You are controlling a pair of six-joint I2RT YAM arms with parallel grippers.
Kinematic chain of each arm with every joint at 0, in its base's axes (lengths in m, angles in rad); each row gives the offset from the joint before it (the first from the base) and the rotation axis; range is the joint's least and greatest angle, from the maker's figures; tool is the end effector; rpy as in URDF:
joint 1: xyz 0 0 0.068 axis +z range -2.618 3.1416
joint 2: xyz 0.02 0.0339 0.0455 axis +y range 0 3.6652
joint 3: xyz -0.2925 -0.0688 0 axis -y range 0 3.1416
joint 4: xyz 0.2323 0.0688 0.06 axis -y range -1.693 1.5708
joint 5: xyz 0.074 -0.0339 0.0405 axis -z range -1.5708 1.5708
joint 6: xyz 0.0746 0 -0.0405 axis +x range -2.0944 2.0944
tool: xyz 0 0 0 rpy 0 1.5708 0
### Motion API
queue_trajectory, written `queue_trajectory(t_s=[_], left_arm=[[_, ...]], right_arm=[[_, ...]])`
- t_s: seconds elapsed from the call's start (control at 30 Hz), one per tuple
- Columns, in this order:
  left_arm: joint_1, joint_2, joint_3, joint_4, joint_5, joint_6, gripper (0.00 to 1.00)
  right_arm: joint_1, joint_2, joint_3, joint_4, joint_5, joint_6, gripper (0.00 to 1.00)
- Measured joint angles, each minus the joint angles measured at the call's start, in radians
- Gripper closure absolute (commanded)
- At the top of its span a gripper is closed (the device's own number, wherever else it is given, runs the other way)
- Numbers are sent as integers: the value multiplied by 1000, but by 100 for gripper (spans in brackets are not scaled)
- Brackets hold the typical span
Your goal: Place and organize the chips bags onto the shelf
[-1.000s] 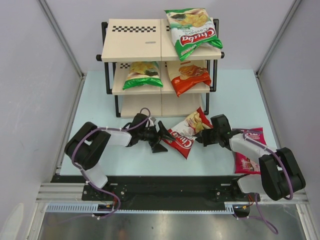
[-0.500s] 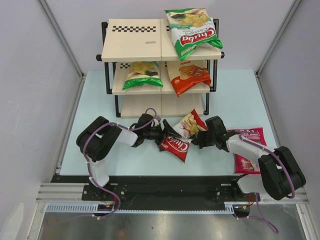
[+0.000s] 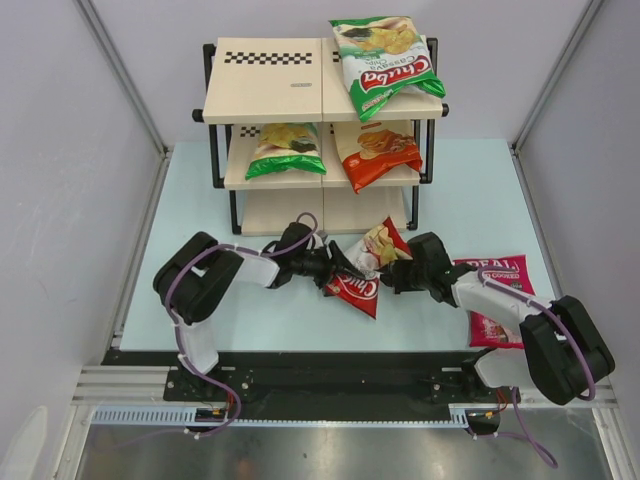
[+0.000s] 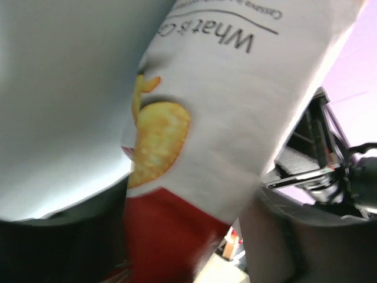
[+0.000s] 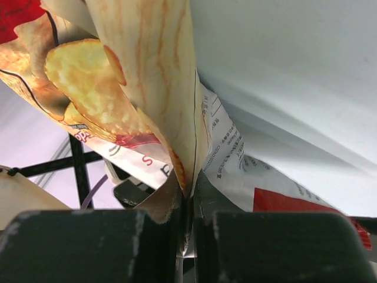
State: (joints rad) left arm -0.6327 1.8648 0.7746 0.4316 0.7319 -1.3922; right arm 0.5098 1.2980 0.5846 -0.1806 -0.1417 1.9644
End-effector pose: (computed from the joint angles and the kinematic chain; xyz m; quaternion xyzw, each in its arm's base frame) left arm 0.2671 -0.2577 0.1360 0.1644 -0.8370 0.5190 0.0546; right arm 0.2119 0.1306 0.1733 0.6080 0.7185 0.3347 0.0454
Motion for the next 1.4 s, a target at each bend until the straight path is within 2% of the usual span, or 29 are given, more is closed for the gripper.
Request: queue_trajectory(t_s=[0.03,0.07,0.1,0.17,0.2,0.23,0.33,0.63,0.97,1.23,1.4], left_arm=[[2,-5,7,-14,-1,9,72],[5,-10,13,-29,-2,18,81],[7,-16,17,-43,-2,25,82],[12,-29,27,-66,2,43,88],[14,-35,34,-81,5,51,92],[16,-39,40,-92,6,60,97],[27,-58,50,-131,11,93,100],[100,-217,48,-319,4,233,100],[196,-356,15,-226,59,353,100],[317,-388,-231,112,56,253,100],[345,-280,-372,534,31,38,100]], right_arm=[[-1,0,0,3,0,1,94],[-3,0,0,9,2,5,93],[-3,-1,0,11,3,7,91],[-4,-6,-2,5,5,11,80],[-8,-14,-3,0,5,16,73],[-11,-24,-4,-7,5,16,57],[-32,-72,-5,-27,3,-1,41],[-160,-172,-5,-70,-19,-125,37],[-287,-233,-6,-160,-45,-222,37],[-310,-197,-6,-146,-88,-252,37],[-325,-189,-6,-141,-112,-269,37]])
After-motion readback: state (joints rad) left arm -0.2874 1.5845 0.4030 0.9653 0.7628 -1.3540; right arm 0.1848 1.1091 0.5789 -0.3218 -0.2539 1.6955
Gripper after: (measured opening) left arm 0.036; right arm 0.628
